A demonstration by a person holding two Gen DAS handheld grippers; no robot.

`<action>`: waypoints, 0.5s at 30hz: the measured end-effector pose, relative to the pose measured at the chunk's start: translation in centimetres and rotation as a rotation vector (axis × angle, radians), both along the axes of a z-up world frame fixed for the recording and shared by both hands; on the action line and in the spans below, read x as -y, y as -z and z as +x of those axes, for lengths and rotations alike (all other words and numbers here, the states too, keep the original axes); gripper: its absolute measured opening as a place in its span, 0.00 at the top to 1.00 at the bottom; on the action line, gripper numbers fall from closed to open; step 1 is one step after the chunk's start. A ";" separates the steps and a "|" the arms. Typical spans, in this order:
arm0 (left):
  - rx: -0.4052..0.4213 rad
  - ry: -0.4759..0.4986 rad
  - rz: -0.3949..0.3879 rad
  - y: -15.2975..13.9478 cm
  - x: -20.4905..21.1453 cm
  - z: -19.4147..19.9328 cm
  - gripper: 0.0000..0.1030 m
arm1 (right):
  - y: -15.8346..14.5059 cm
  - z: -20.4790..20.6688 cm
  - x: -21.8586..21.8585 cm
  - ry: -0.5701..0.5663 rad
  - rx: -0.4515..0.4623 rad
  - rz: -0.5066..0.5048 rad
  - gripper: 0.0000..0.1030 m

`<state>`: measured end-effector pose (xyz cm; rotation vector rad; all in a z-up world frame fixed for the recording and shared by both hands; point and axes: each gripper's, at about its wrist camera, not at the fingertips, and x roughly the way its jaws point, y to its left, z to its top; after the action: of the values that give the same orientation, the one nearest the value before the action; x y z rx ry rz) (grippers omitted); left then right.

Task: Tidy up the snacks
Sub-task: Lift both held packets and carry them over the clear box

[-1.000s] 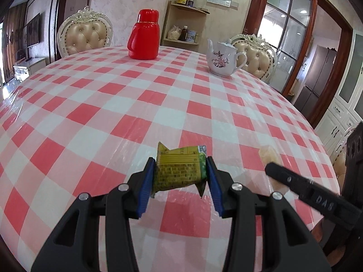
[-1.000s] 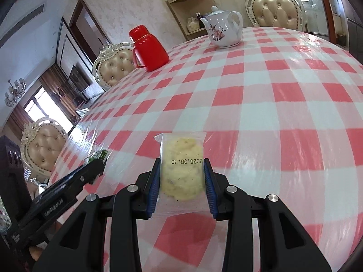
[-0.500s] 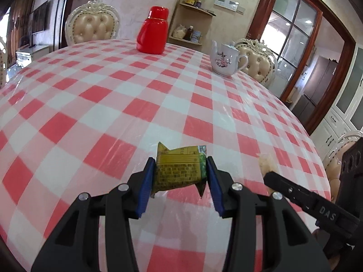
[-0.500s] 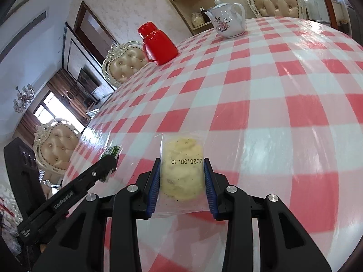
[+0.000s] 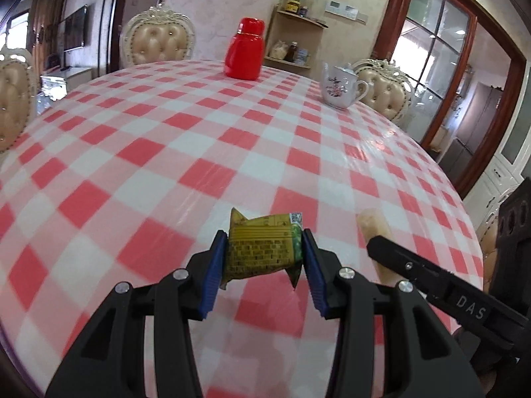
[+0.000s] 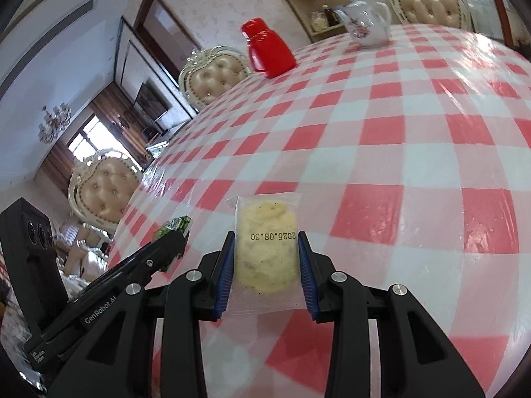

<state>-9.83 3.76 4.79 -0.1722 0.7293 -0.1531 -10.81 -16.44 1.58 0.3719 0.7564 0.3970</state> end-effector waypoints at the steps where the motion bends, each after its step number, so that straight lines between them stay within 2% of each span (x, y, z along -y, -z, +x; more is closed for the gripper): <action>1: 0.004 -0.012 0.017 -0.3 -0.4 -0.7 0.56 | -0.5 -0.5 -0.4 -0.004 0.015 -0.020 0.65; 8: 0.021 -0.061 0.070 -1.3 -3.2 -4.8 0.56 | -3.2 -3.8 -2.5 -0.044 0.103 -0.101 0.65; 15: 0.043 -0.112 0.106 -2.4 -6.5 -8.1 0.56 | -4.2 -5.7 -5.2 -0.107 0.144 -0.149 0.65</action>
<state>-17.89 10.26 7.15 -0.1086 0.6815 -0.0110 -16.50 -11.25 5.81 0.1614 0.6619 0.4600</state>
